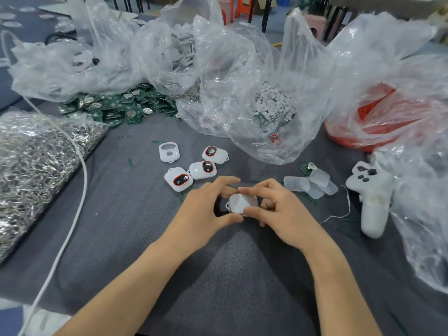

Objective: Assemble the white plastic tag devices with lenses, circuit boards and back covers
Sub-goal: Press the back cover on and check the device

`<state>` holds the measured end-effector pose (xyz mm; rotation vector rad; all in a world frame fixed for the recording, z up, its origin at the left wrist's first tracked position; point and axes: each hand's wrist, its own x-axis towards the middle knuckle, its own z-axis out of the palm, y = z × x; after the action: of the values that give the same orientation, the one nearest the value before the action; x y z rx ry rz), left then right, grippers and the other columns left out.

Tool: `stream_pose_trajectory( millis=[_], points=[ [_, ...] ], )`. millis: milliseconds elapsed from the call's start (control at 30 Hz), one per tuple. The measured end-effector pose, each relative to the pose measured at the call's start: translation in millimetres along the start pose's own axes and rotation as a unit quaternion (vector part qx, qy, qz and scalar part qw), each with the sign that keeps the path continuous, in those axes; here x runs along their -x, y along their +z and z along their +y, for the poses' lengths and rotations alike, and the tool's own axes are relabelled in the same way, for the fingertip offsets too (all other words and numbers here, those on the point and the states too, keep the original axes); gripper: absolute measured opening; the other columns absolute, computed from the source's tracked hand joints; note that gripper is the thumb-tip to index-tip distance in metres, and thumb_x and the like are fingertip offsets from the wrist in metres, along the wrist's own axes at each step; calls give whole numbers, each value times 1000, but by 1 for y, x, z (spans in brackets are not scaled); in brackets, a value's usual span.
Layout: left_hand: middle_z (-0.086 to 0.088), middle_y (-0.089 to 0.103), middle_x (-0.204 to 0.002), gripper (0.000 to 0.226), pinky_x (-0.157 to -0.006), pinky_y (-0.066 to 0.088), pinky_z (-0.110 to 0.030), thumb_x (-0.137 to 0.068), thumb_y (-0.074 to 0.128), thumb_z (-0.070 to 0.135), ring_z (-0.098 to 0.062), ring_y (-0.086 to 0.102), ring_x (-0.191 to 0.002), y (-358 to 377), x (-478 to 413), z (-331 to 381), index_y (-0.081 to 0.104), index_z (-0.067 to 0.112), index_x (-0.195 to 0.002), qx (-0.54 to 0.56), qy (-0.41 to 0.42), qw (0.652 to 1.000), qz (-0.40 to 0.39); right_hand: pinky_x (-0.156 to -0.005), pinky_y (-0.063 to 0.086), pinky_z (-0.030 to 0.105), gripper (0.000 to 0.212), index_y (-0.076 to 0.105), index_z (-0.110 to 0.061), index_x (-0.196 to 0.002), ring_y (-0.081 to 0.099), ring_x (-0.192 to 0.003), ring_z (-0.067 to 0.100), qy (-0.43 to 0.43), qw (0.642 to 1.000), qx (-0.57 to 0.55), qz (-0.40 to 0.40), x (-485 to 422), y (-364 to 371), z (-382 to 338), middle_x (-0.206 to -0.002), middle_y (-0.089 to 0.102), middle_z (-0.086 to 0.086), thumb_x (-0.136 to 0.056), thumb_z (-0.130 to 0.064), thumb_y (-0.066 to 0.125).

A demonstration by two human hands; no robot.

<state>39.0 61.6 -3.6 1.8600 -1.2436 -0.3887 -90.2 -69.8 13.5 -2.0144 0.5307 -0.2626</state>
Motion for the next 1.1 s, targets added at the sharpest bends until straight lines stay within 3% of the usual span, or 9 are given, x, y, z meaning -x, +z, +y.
stream_pose_trajectory(
  millis=[100, 167, 233, 467, 600, 700, 833, 967, 1100],
  points=[
    [16, 66, -95, 37, -78, 40, -20, -71, 82, 30, 4, 53, -85, 1, 0, -2, 63, 24, -102, -33, 13, 999, 3, -58, 40, 9, 35, 67, -19, -116, 48, -51, 2, 2, 1000, 2, 0, 0, 0, 1, -101, 51, 0, -83, -9, 71],
    [15, 68, -101, 34, -76, 36, -13, -71, 82, 30, 6, 49, -81, 2, 0, -2, 66, 18, -98, -51, 25, 998, 4, -57, 41, 11, 34, 67, -19, -115, 47, -51, 1, 2, 1000, 0, 3, 0, 1, 2, -100, 52, -1, -83, -9, 72],
    [13, 69, -106, 32, -80, 39, -16, -71, 82, 28, 1, 52, -85, 1, 0, -1, 68, 16, -97, -53, 29, 998, 2, -58, 43, 13, 35, 67, -20, -116, 47, -51, 2, 0, 1000, 8, 5, 1, 1, 2, -99, 52, -3, -84, -9, 71],
    [11, 69, -104, 16, -85, 45, -28, -81, 76, 19, -12, 61, -95, -1, 1, 1, 70, 15, -95, -44, 35, 998, 18, -58, 43, 13, 39, 67, -36, -105, 49, -49, 2, -7, 1000, 8, 9, 0, 1, 2, -93, 52, -6, -82, -5, 71],
    [24, 57, -90, 25, -81, 38, -26, -83, 72, 20, -6, 49, -94, 3, 3, 4, 58, 26, -102, -44, 4, 999, 15, -58, 38, 9, 45, 66, -46, -94, 47, -53, 3, -4, 1000, 5, 12, 2, 0, 3, -74, 49, -12, -79, -5, 73],
    [29, 56, -93, 43, -87, 34, -21, -83, 71, 18, -5, 47, -99, 5, 5, 6, 44, 37, -110, -33, -3, 999, 17, -54, 41, 14, 36, 67, -39, -101, 50, -53, 5, 15, 999, -44, 14, 2, 1, 5, -71, 59, 4, -83, -8, 69],
    [27, 59, -95, 44, -83, 35, -3, -83, 72, 12, 6, 55, -96, 5, 7, 8, 53, 27, -120, 4, 1, 1000, 25, -48, 43, 19, 16, 68, -25, -97, 53, -50, 6, 23, 996, -74, 35, 1, 2, 4, -76, 66, 12, -89, -12, 65],
    [16, 64, -103, 41, -87, 41, -10, -81, 71, 7, 4, 58, -98, 5, 6, 11, 62, 26, -117, 21, 23, 998, 61, -50, 45, 19, 18, 68, -24, -92, 54, -52, 5, -9, 994, -97, 50, 1, 5, 2, -72, 64, -2, -88, -7, 65],
    [18, 70, -91, 25, -76, 49, -16, -88, 65, 11, -7, 64, -83, 6, 3, 10, 64, 34, -99, 109, -22, 988, 102, -63, 54, 21, 24, 68, -27, -94, 65, -66, 11, -43, 981, -169, 83, 0, 9, -4, -81, 70, -1, -87, -3, 65]
  ],
)
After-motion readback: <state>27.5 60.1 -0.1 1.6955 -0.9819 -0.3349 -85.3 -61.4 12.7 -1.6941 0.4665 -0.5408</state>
